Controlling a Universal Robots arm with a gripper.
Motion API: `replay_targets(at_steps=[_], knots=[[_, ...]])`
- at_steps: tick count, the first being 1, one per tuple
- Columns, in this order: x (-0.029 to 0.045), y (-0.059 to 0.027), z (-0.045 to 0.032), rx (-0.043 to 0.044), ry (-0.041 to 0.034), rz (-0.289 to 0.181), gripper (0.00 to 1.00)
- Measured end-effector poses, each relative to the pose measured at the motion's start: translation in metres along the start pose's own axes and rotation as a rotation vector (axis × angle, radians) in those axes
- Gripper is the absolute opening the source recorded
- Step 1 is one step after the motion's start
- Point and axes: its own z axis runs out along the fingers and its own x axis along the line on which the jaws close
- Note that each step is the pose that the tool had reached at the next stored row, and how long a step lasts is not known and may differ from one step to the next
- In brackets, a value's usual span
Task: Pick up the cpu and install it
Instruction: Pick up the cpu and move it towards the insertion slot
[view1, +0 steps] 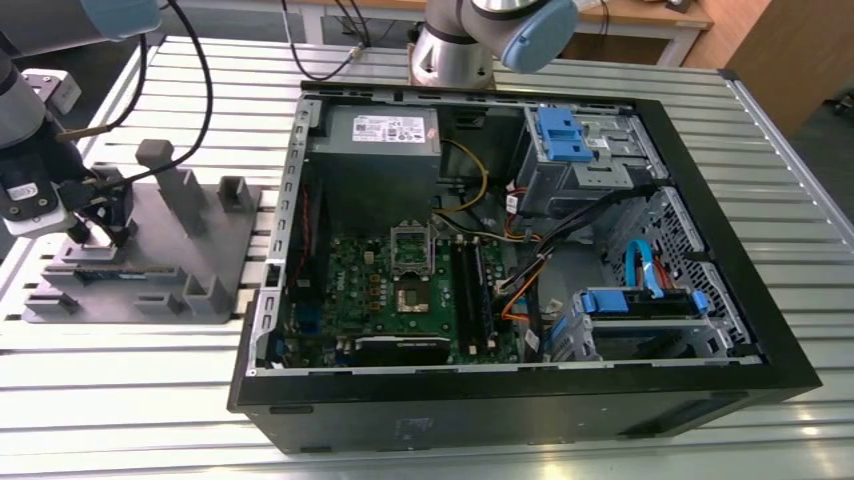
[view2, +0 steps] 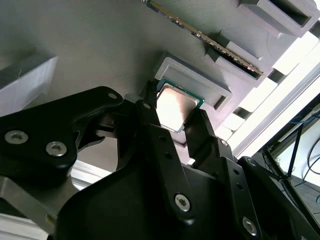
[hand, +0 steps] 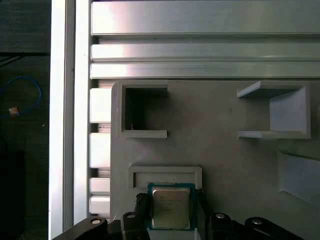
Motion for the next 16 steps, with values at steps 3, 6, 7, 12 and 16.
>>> replay_targets(at_steps=[3,6,7,12,16], knots=[[0.0000,0.0000,0.0001,-0.0002,-0.0001,0.000,0.47],[0.0000,0.0000,-0.0003,-0.0005,-0.0003,0.000,0.47],[0.0000,0.0001,-0.0008,-0.0006,-0.0004,0.000,0.47],[0.0000,0.0000,-0.0023,-0.0042,0.0001,-0.001,0.47],[0.0003,0.0001,-0.0018,-0.0153,0.0004,-0.006,0.47]])
